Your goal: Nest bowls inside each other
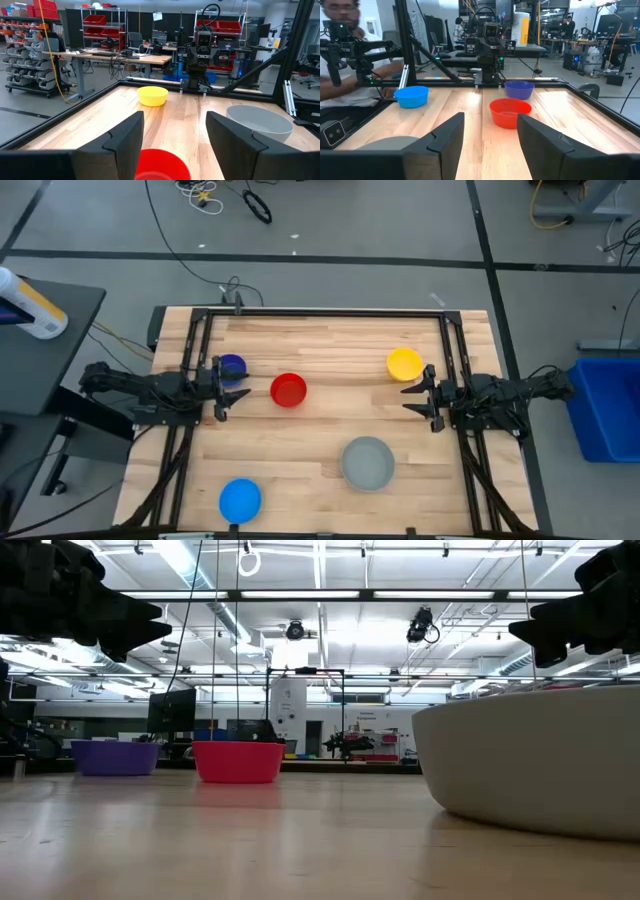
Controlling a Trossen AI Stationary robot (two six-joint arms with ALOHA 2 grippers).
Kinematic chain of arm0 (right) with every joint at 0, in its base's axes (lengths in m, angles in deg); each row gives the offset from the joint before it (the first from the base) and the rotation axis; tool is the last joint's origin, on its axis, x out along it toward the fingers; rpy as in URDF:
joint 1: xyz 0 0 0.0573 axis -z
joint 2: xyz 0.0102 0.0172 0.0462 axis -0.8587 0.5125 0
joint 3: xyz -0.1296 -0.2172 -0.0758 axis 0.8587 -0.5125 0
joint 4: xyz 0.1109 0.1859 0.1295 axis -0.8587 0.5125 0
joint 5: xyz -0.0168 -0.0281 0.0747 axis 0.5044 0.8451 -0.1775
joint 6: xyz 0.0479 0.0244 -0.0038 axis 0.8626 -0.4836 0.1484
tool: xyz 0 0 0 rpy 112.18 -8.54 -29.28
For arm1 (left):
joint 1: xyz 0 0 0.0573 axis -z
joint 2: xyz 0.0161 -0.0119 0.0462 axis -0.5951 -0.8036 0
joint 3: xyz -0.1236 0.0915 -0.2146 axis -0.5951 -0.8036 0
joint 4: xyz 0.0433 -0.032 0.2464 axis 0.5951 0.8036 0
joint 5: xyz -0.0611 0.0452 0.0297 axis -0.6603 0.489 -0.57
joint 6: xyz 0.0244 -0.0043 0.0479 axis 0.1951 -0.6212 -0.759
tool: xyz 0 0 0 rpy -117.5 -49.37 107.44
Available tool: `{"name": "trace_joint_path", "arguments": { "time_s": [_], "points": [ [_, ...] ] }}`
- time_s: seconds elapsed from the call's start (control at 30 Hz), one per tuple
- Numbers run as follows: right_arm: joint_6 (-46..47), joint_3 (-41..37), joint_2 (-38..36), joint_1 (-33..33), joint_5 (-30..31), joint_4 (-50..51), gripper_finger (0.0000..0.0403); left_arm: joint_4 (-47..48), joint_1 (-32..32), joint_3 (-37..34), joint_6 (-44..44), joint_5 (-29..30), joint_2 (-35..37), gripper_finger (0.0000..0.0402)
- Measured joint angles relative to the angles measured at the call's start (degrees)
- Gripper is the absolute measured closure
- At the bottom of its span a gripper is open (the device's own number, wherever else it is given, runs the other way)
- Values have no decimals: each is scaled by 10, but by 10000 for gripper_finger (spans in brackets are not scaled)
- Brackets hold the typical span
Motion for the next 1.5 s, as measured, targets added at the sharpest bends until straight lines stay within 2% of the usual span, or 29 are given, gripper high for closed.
{"name": "trace_joint_path", "arguments": {
  "time_s": [0.97,1.13,1.37,1.5],
  "points": [
    [5,0,0,0,5,-3,214,0,0,0,0,0,0,180],
    [-1,0,0,1,51,-52,213,0,0,0,0,0,0,180],
    [0,0,0,1,51,-117,208,0,0,0,0,0,0,180],
    [56,0,0,1,51,-139,210,0,0,0,0,0,0,180]
  ]
}}
